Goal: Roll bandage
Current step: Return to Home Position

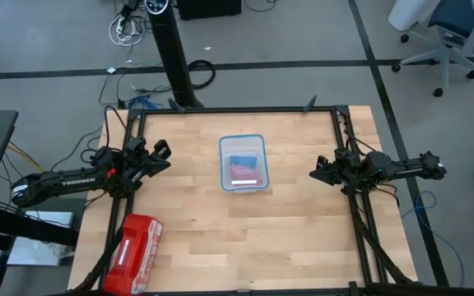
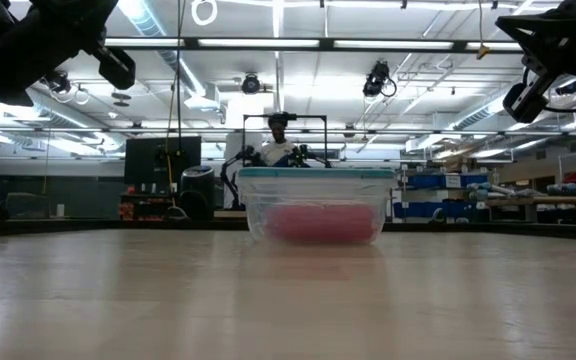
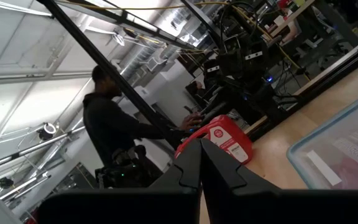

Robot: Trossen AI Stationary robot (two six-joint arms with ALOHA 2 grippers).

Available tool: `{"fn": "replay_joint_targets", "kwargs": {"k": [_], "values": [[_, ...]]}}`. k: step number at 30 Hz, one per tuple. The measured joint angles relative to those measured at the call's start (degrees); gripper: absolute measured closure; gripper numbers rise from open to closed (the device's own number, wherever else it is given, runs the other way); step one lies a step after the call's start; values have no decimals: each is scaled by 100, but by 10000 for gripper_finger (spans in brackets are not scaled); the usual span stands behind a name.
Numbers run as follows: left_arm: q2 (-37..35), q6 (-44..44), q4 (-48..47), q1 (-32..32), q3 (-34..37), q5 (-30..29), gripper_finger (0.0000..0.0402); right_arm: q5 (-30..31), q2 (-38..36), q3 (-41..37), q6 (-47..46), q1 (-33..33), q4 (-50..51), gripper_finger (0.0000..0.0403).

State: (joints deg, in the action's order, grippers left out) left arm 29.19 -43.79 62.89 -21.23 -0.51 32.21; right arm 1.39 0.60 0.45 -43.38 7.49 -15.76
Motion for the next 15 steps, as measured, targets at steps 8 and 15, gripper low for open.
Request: {"fn": "replay_joint_targets", "kwargs": {"k": [8, 15], "values": [[0, 0, 0, 0, 0, 0, 400, 0, 0, 0, 2, -2, -1, 397], [0, 0, 0, 0, 0, 0, 401, 0, 0, 0, 0, 0, -1, 396]]}}
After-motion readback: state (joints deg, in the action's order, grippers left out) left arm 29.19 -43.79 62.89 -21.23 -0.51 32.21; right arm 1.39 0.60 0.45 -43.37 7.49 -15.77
